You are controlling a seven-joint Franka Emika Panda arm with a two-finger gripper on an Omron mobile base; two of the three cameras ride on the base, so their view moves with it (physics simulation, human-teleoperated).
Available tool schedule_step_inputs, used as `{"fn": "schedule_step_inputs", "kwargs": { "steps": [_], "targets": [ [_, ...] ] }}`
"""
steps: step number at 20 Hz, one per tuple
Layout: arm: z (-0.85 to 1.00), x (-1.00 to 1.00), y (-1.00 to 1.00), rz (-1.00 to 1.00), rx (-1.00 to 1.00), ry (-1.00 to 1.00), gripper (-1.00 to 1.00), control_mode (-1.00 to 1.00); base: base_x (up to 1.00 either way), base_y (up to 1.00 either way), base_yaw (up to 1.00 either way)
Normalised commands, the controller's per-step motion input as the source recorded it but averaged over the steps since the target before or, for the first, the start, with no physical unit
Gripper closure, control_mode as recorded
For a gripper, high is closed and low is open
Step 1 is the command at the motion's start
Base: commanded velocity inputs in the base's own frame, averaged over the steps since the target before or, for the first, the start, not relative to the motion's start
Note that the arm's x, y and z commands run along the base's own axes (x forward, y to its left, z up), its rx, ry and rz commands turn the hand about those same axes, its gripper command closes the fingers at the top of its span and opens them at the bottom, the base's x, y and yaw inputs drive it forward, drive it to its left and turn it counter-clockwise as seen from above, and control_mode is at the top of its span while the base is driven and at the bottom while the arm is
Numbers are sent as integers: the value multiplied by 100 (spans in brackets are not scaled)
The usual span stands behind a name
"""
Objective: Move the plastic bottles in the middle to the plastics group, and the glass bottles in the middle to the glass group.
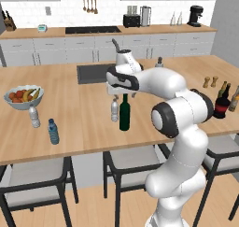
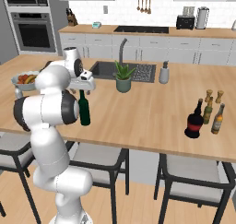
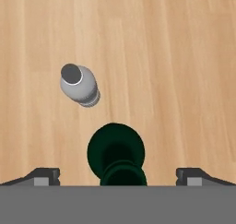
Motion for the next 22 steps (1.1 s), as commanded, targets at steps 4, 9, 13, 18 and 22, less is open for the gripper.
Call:
{"fn": "schedule_step_inputs", "kwargs": {
  "steps": [4,9,13,18,22],
  "targets": [
    [-1,0,-6,0,0,0,-100,-100,0,0,0],
    [-2,0,0,0,0,0,-100,-100,0,0,0],
    [-6,0,3,0,0,0,100,-100,0,0,0],
    [-11,3,0,0,-1,-1,100,-100,0,0,0],
    [-8,-2,-1,7,0,-1,100,-100,0,0,0]
  ]
}}
